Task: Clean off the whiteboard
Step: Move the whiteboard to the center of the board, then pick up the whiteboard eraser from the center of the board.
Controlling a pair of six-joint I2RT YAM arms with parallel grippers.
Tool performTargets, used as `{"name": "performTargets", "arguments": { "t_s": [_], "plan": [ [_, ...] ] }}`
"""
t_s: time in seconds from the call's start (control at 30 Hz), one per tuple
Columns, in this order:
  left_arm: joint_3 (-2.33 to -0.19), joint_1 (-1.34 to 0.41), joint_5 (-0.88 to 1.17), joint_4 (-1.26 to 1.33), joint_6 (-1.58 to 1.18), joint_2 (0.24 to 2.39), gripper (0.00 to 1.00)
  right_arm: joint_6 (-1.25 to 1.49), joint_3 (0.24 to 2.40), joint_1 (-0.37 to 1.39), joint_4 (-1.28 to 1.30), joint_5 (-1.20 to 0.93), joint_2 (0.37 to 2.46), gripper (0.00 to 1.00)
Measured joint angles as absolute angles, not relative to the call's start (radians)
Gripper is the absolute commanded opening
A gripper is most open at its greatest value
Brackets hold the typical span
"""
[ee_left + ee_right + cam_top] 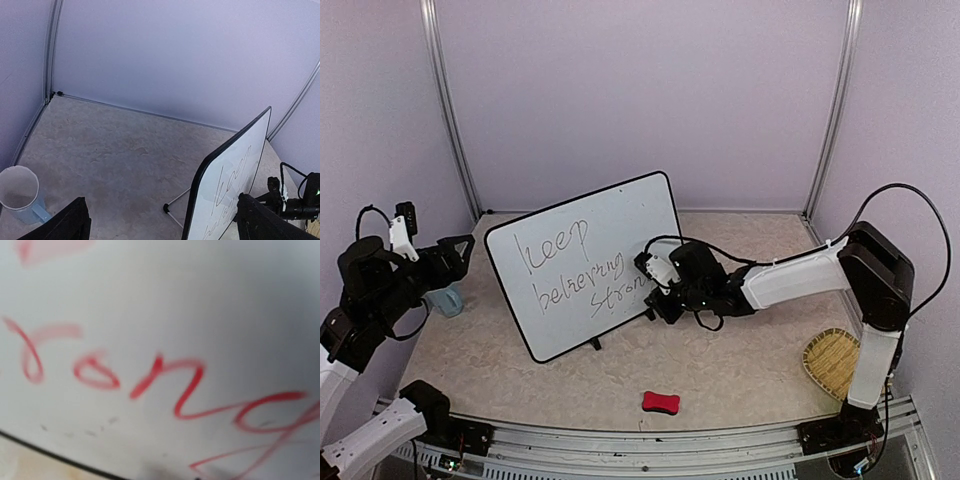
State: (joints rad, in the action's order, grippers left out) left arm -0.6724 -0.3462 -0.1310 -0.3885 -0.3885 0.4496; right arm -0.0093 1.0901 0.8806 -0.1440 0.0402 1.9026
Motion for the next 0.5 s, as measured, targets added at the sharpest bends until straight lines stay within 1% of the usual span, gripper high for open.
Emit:
{"name": "performTargets", "arguments": {
  "t_s": [0.1, 0.2, 0.3, 0.33, 0.4, 0.43, 0.5],
  "plan": [
    [-0.672, -0.341, -0.127, -0.389, -0.389, 0.450, 0.99, -0.010, 1.090, 0.880, -0.141, 0.066, 1.859, 0.34],
    [-0.672, -0.339, -0.120, -0.389, -0.388, 0.450, 0.99, -0.006, 1.091, 0.880, -0.137, 0.086, 1.850, 0.45],
    [-0.672, -0.339, -0.117, -0.388, -0.388, 0.450, 0.99, -0.003, 1.088, 0.880, -0.118, 0.104, 1.851, 0.62],
    [-0.672, -0.339, -0.117, -0.389, -0.389, 0.450, 0.99, -0.001, 1.084, 0.880, -0.118, 0.111, 1.850, 0.72],
    [-0.672, -0.339, -0.117, -0.388, -0.389, 0.450, 0.99, 0.005, 1.063, 0.880, -0.118, 0.126, 1.837, 0.98],
    [-0.672, -0.339, -0.117, -0.389, -0.388, 0.450, 0.99, 0.008, 1.048, 0.880, -0.116, 0.137, 1.822, 1.00],
    [-0.672, -0.339, -0.117, -0.389, -0.388, 0.450, 0.99, 0.018, 1.018, 0.880, -0.108, 0.149, 1.779, 1.00]
  ]
}}
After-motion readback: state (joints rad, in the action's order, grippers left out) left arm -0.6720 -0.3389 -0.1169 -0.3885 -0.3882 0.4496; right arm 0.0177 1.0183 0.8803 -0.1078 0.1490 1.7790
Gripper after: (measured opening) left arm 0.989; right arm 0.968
